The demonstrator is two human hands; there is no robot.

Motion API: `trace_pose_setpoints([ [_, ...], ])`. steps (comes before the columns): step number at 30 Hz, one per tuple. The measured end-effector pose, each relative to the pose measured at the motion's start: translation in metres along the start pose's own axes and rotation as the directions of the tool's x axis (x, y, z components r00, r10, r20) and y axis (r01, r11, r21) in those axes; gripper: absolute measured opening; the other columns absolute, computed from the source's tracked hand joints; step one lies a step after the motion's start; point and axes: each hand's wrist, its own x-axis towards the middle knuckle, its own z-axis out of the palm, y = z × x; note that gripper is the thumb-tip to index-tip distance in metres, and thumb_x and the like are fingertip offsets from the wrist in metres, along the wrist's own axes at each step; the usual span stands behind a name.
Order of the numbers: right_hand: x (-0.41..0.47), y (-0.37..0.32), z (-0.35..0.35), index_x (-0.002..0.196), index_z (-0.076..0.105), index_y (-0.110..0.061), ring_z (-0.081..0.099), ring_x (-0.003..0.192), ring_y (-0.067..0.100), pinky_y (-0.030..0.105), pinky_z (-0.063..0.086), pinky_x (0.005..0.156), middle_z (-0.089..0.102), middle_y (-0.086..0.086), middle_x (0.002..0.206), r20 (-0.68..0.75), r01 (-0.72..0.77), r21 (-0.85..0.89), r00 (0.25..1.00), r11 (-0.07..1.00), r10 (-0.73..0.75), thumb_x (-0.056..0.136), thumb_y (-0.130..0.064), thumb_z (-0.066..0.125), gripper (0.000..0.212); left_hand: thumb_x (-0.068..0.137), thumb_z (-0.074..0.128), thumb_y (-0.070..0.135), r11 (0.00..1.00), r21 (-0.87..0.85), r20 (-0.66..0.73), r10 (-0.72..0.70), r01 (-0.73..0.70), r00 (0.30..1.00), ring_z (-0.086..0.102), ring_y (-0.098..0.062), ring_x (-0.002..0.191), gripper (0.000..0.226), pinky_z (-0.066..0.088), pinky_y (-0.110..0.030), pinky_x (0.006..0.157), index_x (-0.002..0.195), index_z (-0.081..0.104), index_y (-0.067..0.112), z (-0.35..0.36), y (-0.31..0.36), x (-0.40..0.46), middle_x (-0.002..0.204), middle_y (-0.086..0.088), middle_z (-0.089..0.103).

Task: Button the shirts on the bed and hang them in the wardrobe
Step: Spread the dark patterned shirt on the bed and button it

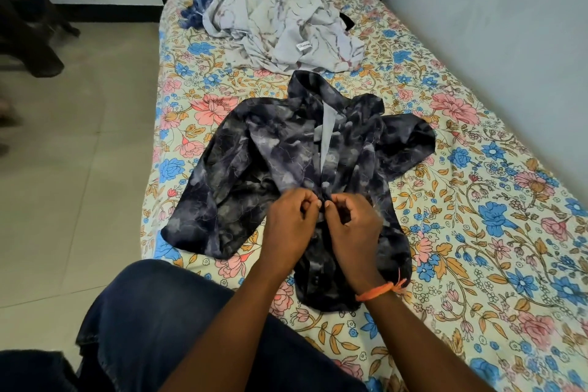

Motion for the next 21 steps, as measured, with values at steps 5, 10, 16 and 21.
trace_pose_setpoints([
  [5, -0.012, -0.007, -0.008, 0.096, 0.070, -0.007, 0.058, 0.079, 0.003, 0.009, 0.042, 0.072, 0.067, -0.001, 0.088, 0.034, 0.067, -0.001, 0.997, 0.998, -0.067, 0.090, -0.010, 0.070, 0.006, 0.092, 0.063, 0.021, 0.996, -0.078, 0.035, 0.042, -0.039, 0.999, 0.057, -0.003, 0.070, 0.010, 0.041, -0.016, 0.062, 0.084, 0.066, 0.022, -0.004, -0.005, -0.010, 0.079, 0.011, 0.062],
  [10, -0.018, -0.012, -0.012, 0.097, 0.072, -0.011, 0.063, 0.083, 0.003, 0.021, 0.052, 0.074, 0.070, -0.005, 0.090, 0.075, -0.007, 0.084, 0.997, 0.996, 0.001, 0.091, -0.011, 0.068, 0.008, 0.094, 0.061, 0.023, 0.989, -0.147, 0.062, 0.031, -0.021, 0.998, 0.060, -0.005, 0.073, 0.011, 0.044, -0.016, 0.064, 0.085, 0.068, 0.024, -0.010, -0.002, -0.020, 0.079, 0.012, 0.064],
  [16, -0.029, -0.021, -0.015, 0.093, 0.073, -0.015, 0.067, 0.083, 0.008, 0.032, 0.056, 0.075, 0.071, -0.007, 0.087, 0.077, -0.152, 0.195, 0.987, 0.969, 0.140, 0.089, -0.012, 0.068, 0.007, 0.092, 0.061, 0.024, 0.982, -0.181, 0.069, -0.037, 0.049, 0.997, 0.063, -0.005, 0.072, 0.012, 0.050, -0.026, 0.064, 0.083, 0.069, 0.024, -0.016, 0.003, -0.025, 0.077, 0.012, 0.068],
  [21, -0.026, -0.024, -0.021, 0.094, 0.077, -0.013, 0.072, 0.085, 0.011, 0.034, 0.059, 0.078, 0.076, -0.005, 0.087, 0.174, -0.279, 0.318, 0.957, 0.906, 0.233, 0.090, -0.008, 0.067, 0.012, 0.092, 0.062, 0.020, 0.976, -0.204, 0.070, -0.067, 0.080, 0.995, 0.062, -0.001, 0.068, 0.014, 0.044, -0.013, 0.059, 0.081, 0.071, 0.023, -0.020, 0.006, -0.026, 0.074, 0.012, 0.068],
])
